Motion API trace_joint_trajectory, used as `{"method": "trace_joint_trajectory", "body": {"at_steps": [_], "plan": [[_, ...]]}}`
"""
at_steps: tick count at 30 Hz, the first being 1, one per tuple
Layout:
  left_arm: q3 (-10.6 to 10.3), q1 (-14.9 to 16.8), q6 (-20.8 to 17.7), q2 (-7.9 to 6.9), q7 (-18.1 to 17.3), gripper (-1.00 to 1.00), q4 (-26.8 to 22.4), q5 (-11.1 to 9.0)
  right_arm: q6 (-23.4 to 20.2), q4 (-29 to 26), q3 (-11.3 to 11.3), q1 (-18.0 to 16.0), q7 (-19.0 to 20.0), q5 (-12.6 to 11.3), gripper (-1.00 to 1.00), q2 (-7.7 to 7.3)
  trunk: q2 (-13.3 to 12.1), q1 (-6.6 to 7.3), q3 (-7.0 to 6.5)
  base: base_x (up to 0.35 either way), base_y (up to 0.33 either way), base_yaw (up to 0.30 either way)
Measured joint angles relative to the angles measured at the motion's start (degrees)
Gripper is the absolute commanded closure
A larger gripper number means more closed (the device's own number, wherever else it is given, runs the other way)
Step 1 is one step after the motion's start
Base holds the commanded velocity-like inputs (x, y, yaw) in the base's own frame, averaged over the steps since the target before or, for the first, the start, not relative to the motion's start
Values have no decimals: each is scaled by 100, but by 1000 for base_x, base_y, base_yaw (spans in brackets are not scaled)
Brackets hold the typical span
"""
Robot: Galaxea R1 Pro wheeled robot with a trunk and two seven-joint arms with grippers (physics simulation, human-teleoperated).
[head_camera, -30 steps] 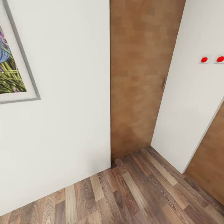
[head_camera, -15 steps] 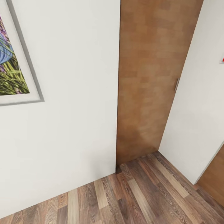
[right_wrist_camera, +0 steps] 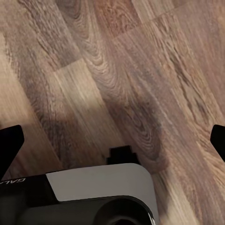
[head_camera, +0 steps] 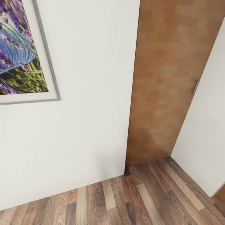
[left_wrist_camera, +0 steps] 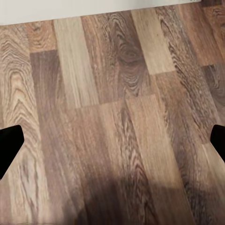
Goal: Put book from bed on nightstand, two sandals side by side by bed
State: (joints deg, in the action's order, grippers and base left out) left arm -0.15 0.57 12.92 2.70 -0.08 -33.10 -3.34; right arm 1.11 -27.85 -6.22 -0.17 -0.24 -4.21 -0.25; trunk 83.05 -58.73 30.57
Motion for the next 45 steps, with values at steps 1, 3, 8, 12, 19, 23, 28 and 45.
{"method": "trace_joint_trajectory", "body": {"at_steps": [1,3,8,12,19,23,28,45], "plan": [[0,0,0,0,0,-100,0,0,0,0,0,0,0,0,-100,1,0,0,0,0,0,292],[0,0,0,0,0,-100,0,0,0,0,-2,0,0,0,-100,1,0,0,0,0,0,293],[0,0,0,1,0,-100,0,0,0,0,3,2,0,0,-100,4,0,0,0,0,0,293],[0,0,0,0,0,-100,0,0,0,0,1,0,0,0,-100,4,0,0,0,13,2,293],[0,0,0,1,0,-100,0,0,0,0,-1,0,0,0,-100,4,0,2,0,137,53,293],[0,0,0,1,0,-100,0,0,0,0,-2,0,0,0,-100,6,0,0,0,52,11,293],[0,0,0,2,0,-100,0,0,0,0,-3,0,0,0,-100,5,0,0,0,15,3,293],[0,0,0,2,0,-100,0,0,0,0,-3,0,0,0,-100,5,0,0,0,1,0,293]]}}
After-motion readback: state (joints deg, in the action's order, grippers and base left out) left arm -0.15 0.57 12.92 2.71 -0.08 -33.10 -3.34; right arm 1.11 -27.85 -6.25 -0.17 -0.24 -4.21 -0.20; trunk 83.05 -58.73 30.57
